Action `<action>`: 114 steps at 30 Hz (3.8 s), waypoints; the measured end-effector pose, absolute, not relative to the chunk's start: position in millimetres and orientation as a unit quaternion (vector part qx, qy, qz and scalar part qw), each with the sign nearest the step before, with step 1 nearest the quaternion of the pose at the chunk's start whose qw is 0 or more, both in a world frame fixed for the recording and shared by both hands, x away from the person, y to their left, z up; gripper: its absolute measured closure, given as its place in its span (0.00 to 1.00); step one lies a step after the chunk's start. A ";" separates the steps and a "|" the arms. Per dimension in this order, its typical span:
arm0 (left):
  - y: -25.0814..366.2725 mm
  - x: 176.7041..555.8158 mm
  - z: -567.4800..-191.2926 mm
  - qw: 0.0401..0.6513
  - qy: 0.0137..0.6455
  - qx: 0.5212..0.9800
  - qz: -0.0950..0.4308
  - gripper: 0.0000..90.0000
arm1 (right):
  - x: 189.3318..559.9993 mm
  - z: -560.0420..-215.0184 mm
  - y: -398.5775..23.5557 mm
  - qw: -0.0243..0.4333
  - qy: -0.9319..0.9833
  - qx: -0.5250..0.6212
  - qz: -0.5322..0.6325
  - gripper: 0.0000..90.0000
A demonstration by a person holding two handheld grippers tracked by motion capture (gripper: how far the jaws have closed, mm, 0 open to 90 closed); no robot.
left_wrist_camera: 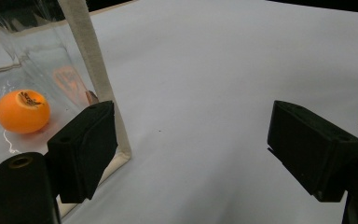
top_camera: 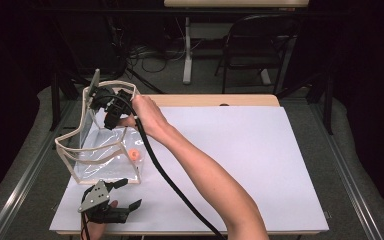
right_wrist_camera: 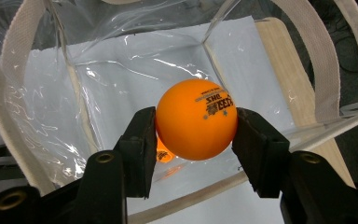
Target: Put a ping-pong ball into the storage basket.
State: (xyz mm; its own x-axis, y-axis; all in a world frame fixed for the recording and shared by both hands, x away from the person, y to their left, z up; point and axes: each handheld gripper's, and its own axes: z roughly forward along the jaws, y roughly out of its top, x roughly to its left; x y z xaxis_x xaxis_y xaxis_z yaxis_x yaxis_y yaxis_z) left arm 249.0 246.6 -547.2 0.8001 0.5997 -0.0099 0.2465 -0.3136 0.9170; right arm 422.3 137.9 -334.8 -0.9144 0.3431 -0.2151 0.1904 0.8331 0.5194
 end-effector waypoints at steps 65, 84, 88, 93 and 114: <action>245.8 247.7 -547.8 0.515 0.271 0.795 0.171 0.18 | 428.0 -355.2 11.1 0.147 0.921 0.223 0.283 0.02; 245.1 248.4 -548.0 0.514 0.267 0.797 0.171 0.18 | 418.9 -380.1 -20.8 0.156 0.925 0.234 0.254 0.00; 244.6 248.3 -547.9 0.514 0.267 0.797 0.170 0.18 | 415.6 -386.8 -27.7 0.157 0.926 0.235 0.249 0.00; 244.6 248.3 -547.9 0.514 0.267 0.797 0.170 0.18 | 412.1 -395.0 -35.9 0.155 0.927 0.239 0.245 0.00; 244.2 248.5 -547.7 0.513 0.267 0.798 0.171 0.18 | 391.9 -424.2 -61.1 0.148 0.928 0.242 0.241 0.00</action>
